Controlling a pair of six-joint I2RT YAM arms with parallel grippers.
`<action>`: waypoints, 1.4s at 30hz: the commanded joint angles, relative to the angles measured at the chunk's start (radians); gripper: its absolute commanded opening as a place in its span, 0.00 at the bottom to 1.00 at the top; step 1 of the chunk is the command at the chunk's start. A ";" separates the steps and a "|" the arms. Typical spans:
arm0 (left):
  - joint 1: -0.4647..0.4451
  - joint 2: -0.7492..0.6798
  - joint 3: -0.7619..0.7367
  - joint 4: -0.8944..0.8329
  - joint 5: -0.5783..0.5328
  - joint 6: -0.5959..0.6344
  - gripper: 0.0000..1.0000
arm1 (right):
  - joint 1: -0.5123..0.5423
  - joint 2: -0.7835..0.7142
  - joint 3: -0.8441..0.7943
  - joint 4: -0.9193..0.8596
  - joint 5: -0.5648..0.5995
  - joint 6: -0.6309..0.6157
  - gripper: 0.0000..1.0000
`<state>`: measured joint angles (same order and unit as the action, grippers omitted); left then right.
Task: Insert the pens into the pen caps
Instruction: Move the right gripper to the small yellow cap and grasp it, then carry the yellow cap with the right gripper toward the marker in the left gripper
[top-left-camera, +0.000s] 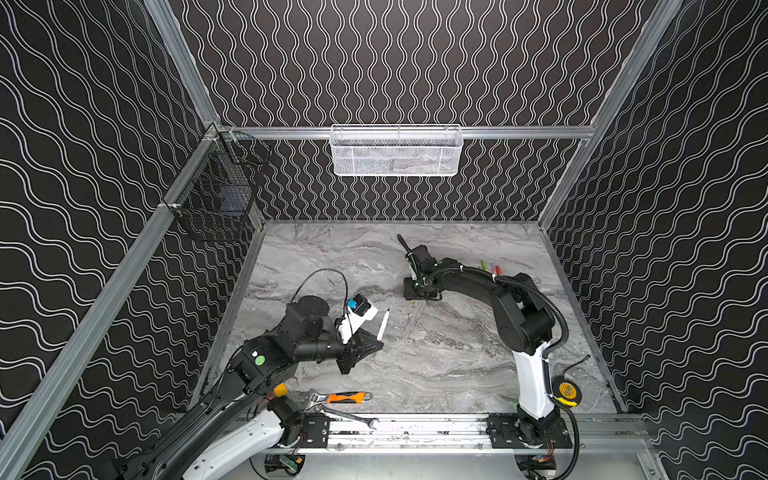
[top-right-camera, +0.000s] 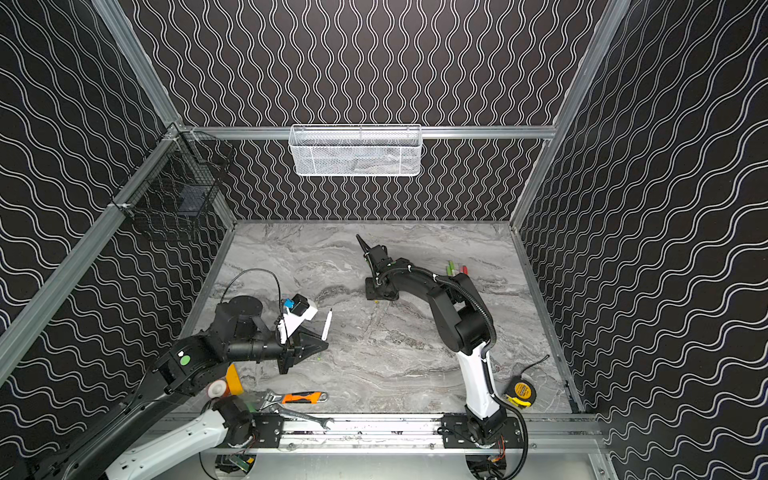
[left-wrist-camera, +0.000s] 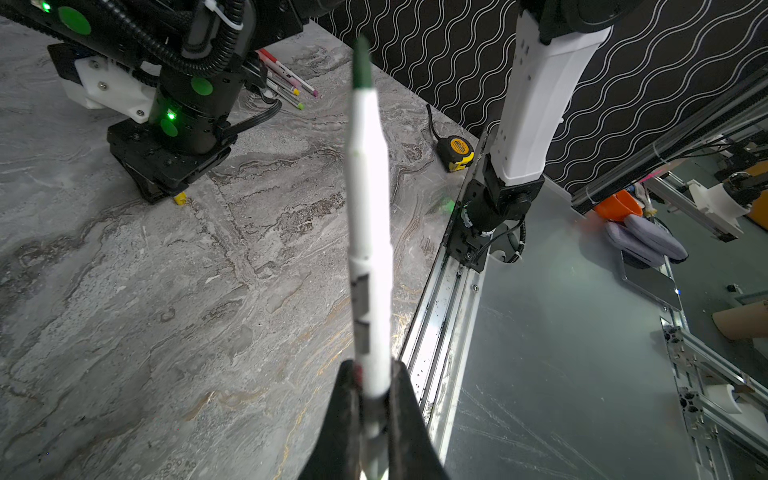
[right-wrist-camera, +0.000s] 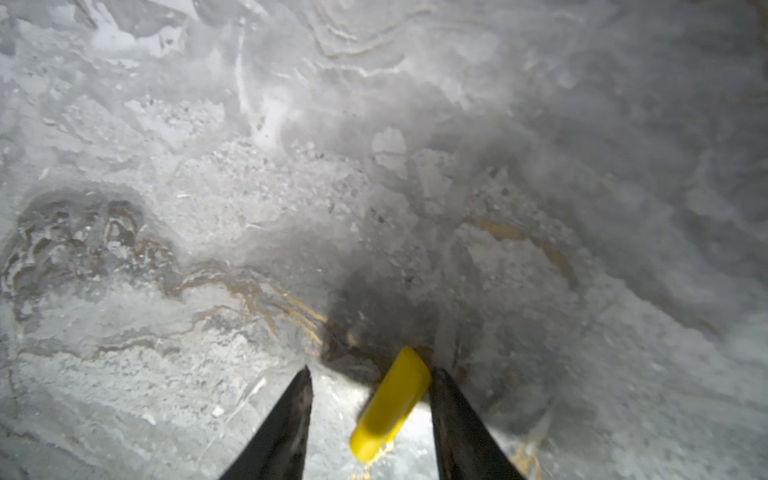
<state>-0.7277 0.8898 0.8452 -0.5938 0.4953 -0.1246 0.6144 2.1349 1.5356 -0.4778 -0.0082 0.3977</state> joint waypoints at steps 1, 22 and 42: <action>0.000 -0.003 0.001 0.031 0.009 0.016 0.00 | 0.004 0.039 0.028 -0.060 0.000 -0.024 0.45; 0.001 0.020 -0.015 0.110 0.084 -0.051 0.00 | 0.037 0.026 0.061 -0.117 0.093 -0.075 0.15; -0.009 0.152 -0.248 0.628 0.153 -0.381 0.00 | -0.022 -0.522 -0.366 0.409 -0.284 -0.100 0.15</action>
<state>-0.7334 1.0225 0.6239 -0.1215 0.6323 -0.4438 0.5945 1.6676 1.1904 -0.1631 -0.2020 0.2993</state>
